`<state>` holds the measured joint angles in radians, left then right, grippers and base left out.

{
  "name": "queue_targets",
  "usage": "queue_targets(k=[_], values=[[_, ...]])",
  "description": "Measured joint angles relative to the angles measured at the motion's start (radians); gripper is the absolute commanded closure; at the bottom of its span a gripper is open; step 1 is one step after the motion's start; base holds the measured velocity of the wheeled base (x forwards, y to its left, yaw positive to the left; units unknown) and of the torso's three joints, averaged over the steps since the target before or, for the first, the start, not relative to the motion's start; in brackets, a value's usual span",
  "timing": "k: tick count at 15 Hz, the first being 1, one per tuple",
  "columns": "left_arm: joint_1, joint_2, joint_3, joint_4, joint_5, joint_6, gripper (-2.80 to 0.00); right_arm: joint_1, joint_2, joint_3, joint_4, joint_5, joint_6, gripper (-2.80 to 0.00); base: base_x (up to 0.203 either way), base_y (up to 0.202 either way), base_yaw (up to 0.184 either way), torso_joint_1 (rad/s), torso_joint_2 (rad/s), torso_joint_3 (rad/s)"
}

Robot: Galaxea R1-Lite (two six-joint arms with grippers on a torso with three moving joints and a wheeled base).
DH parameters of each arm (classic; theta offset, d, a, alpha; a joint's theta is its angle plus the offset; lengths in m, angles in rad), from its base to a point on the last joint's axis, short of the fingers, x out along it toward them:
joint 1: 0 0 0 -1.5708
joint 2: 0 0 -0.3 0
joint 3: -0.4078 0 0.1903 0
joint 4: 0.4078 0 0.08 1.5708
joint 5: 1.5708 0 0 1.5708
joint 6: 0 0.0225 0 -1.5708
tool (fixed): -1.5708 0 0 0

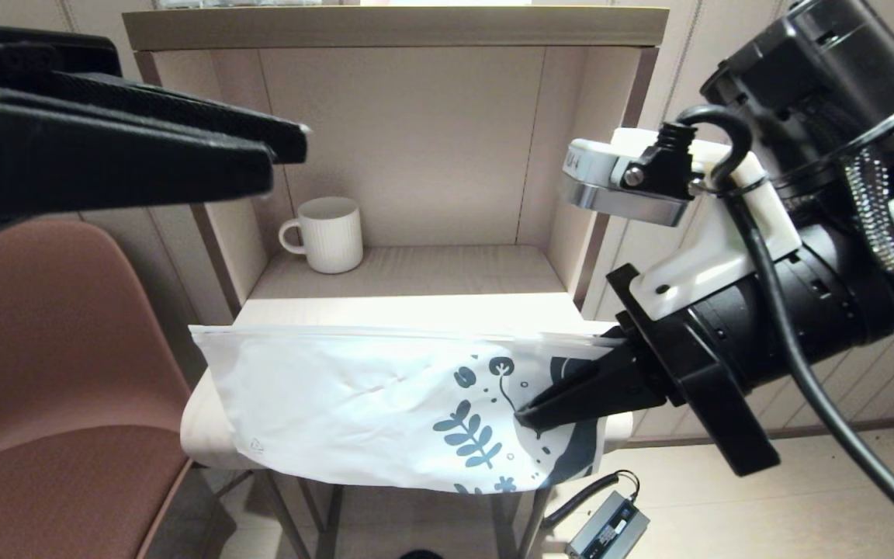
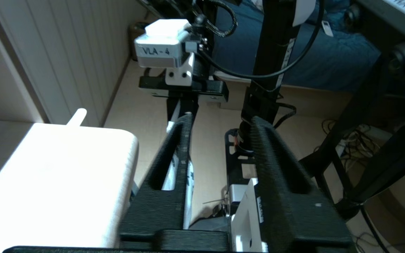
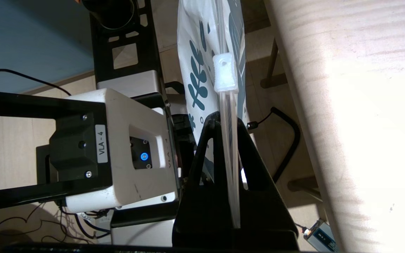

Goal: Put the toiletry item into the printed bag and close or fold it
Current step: Open the storage bag

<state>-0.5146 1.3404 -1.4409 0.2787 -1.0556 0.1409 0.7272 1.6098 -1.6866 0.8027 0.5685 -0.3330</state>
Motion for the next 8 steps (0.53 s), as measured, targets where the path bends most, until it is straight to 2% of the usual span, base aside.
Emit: queue_targets(k=[5, 8], values=[[-0.046, 0.077, 0.019, 0.014, -0.001, 0.06, -2.8, 0.0, 0.039, -0.044, -0.007, 0.0, -0.01, 0.0, 0.0, 0.0, 0.0, 0.0, 0.0, 0.0], [-0.051, 0.142, 0.005, 0.004, -0.001, 0.068, -2.8, 0.013, 0.055, -0.057, -0.035, 0.0, -0.01, 0.0, 0.0, 0.0, 0.0, 0.0, 0.0, 0.0]])
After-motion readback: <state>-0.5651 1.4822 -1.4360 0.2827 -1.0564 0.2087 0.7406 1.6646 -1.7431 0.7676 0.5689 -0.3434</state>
